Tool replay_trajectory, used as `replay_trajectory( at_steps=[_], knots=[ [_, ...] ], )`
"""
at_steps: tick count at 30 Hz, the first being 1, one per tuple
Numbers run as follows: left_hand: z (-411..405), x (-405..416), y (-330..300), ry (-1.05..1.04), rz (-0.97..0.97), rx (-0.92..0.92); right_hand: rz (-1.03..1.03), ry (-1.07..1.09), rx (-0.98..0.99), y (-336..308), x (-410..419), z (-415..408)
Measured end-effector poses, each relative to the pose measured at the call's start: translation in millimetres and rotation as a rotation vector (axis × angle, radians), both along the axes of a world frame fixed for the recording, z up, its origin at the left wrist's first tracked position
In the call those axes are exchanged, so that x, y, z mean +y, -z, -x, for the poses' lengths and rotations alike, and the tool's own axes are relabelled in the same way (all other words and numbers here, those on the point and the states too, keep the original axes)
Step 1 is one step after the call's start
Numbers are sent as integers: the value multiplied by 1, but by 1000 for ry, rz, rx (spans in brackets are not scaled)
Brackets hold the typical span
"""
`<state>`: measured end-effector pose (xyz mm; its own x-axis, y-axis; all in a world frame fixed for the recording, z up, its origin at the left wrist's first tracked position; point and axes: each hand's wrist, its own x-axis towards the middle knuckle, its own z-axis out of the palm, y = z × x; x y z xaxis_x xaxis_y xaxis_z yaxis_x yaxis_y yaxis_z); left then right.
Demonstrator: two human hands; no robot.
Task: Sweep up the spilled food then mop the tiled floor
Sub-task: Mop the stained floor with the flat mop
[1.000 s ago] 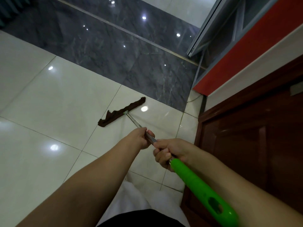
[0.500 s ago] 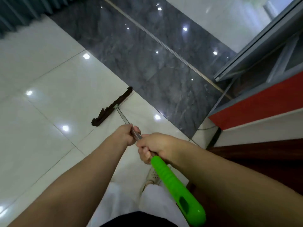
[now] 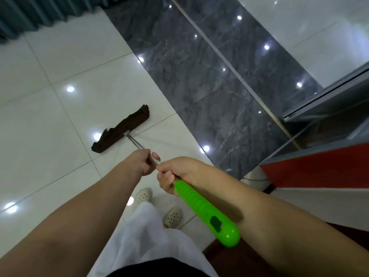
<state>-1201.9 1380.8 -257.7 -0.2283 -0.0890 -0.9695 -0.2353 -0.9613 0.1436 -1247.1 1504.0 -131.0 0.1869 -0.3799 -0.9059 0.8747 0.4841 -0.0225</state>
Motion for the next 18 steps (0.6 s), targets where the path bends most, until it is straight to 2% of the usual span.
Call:
replay_trajectory(
  at_steps=[6,12,18],
  knots=[
    [41,47,-25,34,-14,58,-28,39,-32,-30,42,40],
    [82,77,-45,80,-60,134,-88,56,79,-48,66,73],
    [123,76,-55,20,-91,143,-89,-109,165,-57,58,121]
  ],
)
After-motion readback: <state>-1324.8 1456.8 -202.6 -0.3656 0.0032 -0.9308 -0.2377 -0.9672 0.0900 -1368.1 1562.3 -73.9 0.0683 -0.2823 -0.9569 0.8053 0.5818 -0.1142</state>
